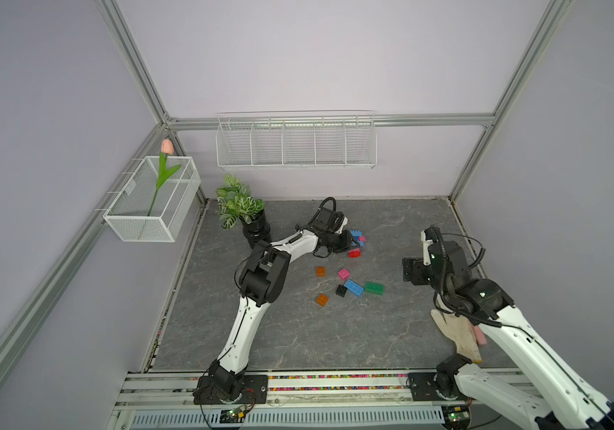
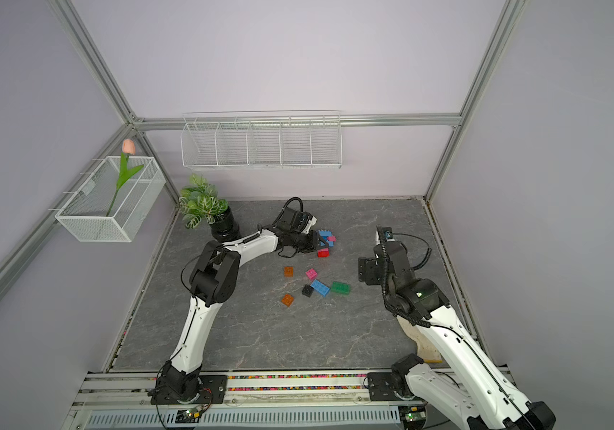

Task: Assemble the letter p with lego
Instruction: Place the lego brick at the center of the board.

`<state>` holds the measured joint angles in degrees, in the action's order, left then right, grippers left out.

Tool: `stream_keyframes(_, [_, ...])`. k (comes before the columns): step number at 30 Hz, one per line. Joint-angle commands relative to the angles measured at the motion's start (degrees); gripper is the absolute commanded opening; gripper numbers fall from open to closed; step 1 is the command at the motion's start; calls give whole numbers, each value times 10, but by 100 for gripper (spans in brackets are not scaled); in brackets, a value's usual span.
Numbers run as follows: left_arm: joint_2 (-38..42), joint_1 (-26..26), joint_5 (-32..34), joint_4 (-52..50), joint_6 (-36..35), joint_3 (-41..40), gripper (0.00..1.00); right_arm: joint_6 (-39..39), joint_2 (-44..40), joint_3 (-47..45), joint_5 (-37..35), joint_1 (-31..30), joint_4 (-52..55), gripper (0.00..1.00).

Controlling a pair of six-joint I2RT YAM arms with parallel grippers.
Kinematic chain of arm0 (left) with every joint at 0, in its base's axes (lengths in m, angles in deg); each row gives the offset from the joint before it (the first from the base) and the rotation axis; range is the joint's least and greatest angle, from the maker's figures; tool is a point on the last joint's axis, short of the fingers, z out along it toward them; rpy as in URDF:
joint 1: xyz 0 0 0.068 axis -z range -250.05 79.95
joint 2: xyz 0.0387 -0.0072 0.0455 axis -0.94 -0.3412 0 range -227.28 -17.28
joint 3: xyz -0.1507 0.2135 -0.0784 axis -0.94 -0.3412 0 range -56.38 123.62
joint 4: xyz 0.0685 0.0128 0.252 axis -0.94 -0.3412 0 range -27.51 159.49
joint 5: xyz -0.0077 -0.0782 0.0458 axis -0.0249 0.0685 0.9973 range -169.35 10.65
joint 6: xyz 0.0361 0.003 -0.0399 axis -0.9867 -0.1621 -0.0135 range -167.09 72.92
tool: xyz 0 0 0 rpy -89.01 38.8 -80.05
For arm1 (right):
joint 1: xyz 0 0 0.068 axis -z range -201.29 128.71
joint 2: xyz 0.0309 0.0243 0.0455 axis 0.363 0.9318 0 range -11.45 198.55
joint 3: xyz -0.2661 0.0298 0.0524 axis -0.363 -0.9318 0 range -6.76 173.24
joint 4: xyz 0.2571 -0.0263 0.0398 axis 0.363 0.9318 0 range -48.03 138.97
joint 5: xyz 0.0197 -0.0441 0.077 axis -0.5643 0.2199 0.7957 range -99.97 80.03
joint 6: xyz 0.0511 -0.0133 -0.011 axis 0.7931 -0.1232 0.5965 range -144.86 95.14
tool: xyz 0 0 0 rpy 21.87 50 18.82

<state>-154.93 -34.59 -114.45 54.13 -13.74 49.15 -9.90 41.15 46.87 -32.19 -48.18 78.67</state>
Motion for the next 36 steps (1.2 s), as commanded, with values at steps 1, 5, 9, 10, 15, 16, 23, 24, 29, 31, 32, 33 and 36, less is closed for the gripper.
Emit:
stream_keyframes(1, [-19, -8, -17, -44, 3, 48, 0, -6, -7, -11, 16, 5, 10, 89])
stream_keyframes(5, [-35, -15, -24, -66, -2, 69, 0, -11, -5, -13, 23, 7, 8, 89])
stream_keyframes(9, [-44, -23, -23, -95, -11, 80, 0, -14, -1, -13, 32, 8, 5, 89])
stream_keyframes(10, [-46, -26, -21, -104, -14, 83, 1, -15, -1, -13, 34, 7, 5, 89])
stream_keyframes(15, [-61, -36, -16, -140, -25, 97, 16, -17, 2, -13, 43, 9, 4, 89])
stream_keyframes(16, [-64, -37, -15, -143, -27, 99, 17, -17, 2, -14, 44, 8, 4, 89])
stream_keyframes(23, [-69, -47, 12, -162, -29, 106, 43, -20, -1, -14, 52, 9, 5, 89])
stream_keyframes(24, [-71, -49, 17, -168, -31, 111, 46, -21, -2, -15, 53, 9, 5, 89])
stream_keyframes(29, [-79, -56, 34, -192, -37, 136, 80, -23, -2, -14, 58, 9, 7, 89])
stream_keyframes(31, [-81, -57, 39, -195, -38, 141, 100, -22, -2, -15, 59, 9, 6, 89])
stream_keyframes(32, [-81, -58, 45, -198, -38, 145, 100, -23, -1, -15, 60, 10, 6, 89])
stream_keyframes(33, [-79, -59, 51, -202, -40, 148, 100, -22, -1, -15, 61, 10, 6, 89])
stream_keyframes(36, [-73, -59, 83, -217, -45, 161, 100, -23, 0, -15, 61, 10, 5, 89])
